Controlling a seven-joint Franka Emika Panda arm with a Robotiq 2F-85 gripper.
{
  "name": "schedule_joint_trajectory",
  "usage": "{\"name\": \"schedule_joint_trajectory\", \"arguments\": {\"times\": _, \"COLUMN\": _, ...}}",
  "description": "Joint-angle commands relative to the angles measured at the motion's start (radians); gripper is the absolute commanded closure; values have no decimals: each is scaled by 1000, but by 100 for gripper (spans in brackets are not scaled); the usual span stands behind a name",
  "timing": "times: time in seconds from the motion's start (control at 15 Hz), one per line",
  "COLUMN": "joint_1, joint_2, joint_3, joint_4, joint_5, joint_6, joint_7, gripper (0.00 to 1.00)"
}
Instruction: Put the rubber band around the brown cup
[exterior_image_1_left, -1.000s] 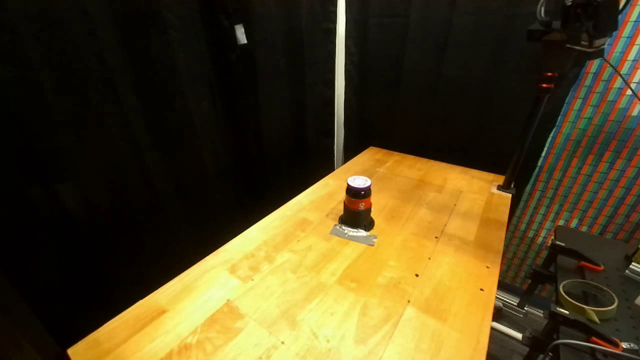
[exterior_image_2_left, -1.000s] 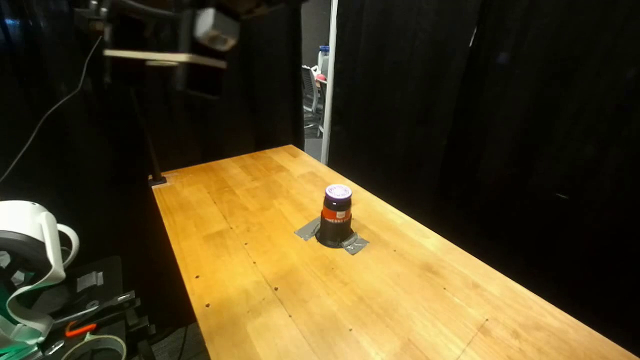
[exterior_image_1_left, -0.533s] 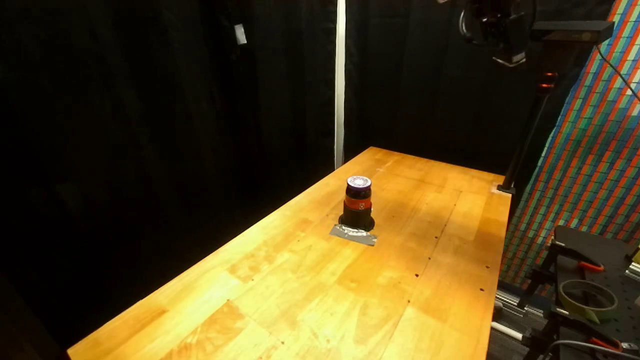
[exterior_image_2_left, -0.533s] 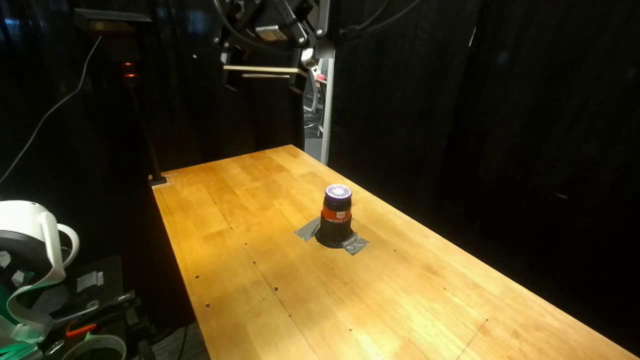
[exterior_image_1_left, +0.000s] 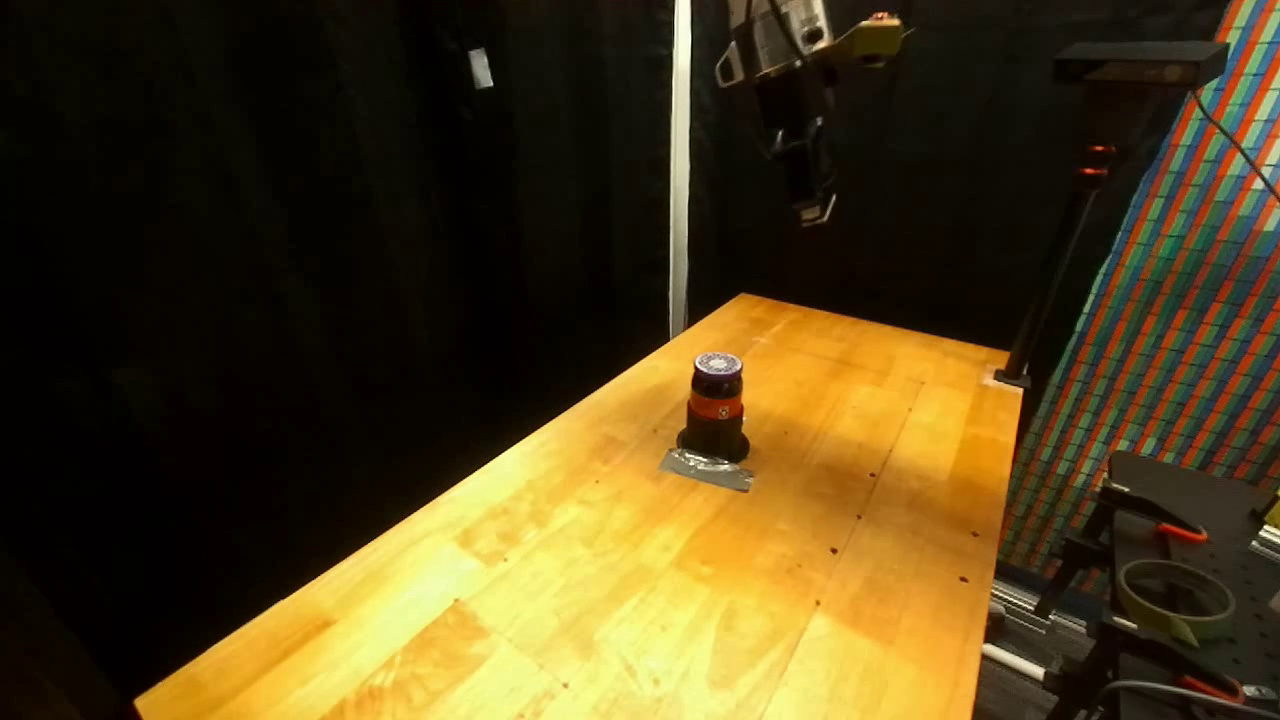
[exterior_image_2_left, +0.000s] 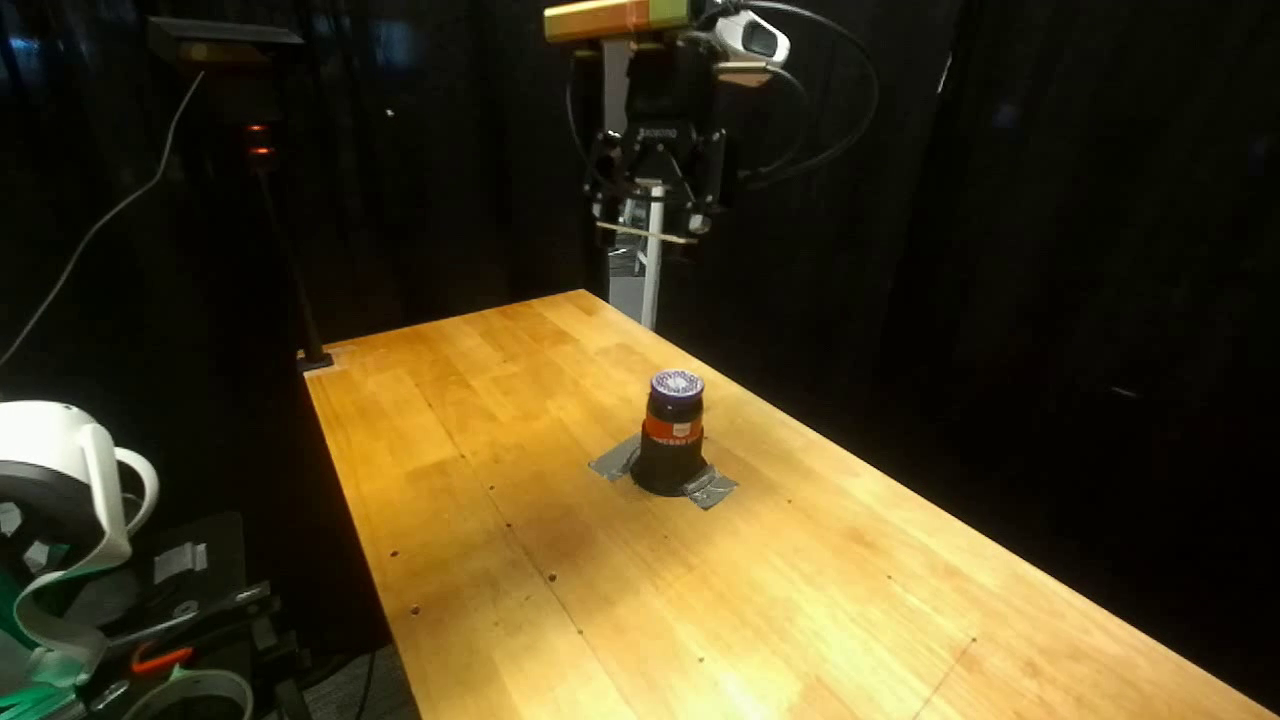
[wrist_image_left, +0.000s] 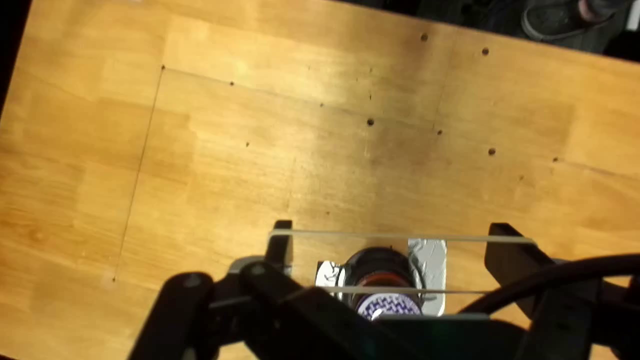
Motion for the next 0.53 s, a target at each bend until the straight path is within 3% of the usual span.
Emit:
{"name": "schedule_joint_trajectory", "arguments": {"times": 0.0, "joint_1": 25, "joint_2": 221, "joint_3": -10, "joint_4": 241, "joint_5": -45, "joint_6": 55, "joint_7": 86, "gripper": 0}}
{"name": "schedule_joint_trajectory", "arguments": {"times": 0.47, "joint_1": 38, "joint_2": 457, "joint_3": -29, "joint_4": 456, "joint_5": -32, "joint_6": 100, "joint_7": 141, "gripper": 0}}
